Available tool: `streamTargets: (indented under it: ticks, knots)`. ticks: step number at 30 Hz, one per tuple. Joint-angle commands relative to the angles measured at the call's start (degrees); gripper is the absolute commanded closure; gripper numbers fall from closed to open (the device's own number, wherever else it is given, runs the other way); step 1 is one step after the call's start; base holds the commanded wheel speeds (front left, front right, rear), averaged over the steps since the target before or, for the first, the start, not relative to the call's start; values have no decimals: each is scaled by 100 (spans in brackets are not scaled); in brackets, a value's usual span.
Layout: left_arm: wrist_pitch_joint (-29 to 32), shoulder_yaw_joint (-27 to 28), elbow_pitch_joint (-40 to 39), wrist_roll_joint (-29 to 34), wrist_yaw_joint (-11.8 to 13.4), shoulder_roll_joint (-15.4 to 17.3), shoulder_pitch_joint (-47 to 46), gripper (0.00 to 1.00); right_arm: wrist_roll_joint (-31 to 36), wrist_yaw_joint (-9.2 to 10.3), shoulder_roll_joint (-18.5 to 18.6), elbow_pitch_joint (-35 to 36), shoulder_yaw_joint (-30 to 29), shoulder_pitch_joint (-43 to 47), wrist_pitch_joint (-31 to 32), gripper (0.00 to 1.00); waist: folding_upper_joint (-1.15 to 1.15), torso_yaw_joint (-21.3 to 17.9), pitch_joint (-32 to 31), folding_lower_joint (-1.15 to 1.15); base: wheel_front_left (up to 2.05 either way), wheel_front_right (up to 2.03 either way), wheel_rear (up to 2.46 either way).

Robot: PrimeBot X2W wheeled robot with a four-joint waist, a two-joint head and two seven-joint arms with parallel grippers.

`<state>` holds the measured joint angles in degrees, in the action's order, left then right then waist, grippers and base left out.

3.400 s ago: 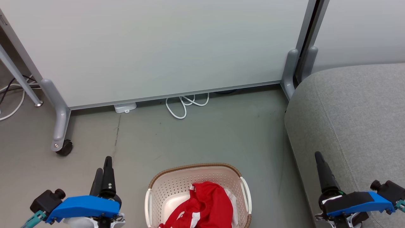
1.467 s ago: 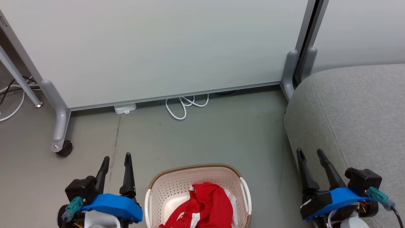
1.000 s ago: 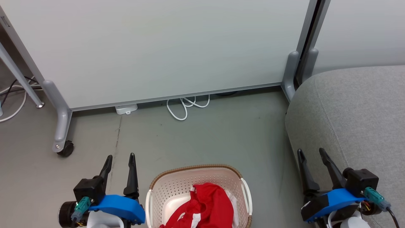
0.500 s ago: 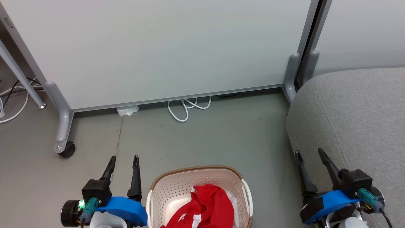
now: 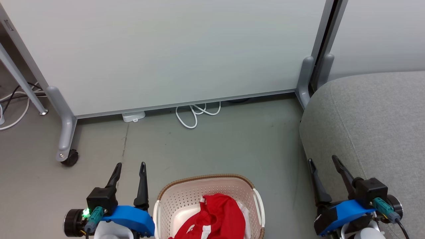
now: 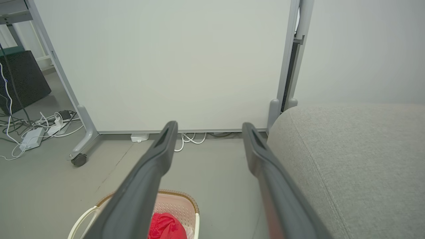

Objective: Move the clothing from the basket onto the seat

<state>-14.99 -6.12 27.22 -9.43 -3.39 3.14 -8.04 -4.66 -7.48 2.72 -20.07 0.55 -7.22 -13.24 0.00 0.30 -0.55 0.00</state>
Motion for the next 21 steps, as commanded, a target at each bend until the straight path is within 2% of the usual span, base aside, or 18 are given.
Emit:
streamTargets:
  ticks: [1, 6, 12, 21]
  knots:
    - [-30, 22, -10, -14, 0, -9, -32, 0, -12, -3, 30, 12, 5, -71, -21, 0, 0, -8, 4, 0, 0, 0, 0]
    - [-30, 33, 1, -27, -11, -9, 13, 0, -32, -3, 30, 43, 41, -73, -22, 0, 0, -69, 45, 0, 0, 0, 0]
    - [-30, 4, 154, -43, -55, -9, -124, 0, -89, -3, 28, 118, 236, -261, -29, 0, 0, -350, 350, 0, 0, 0, 0]
    - [26, -253, 855, 87, -228, 227, -850, 0, -166, -2, 25, 327, 541, -824, -62, 0, 0, -980, 1467, 0, 0, 0, 0]
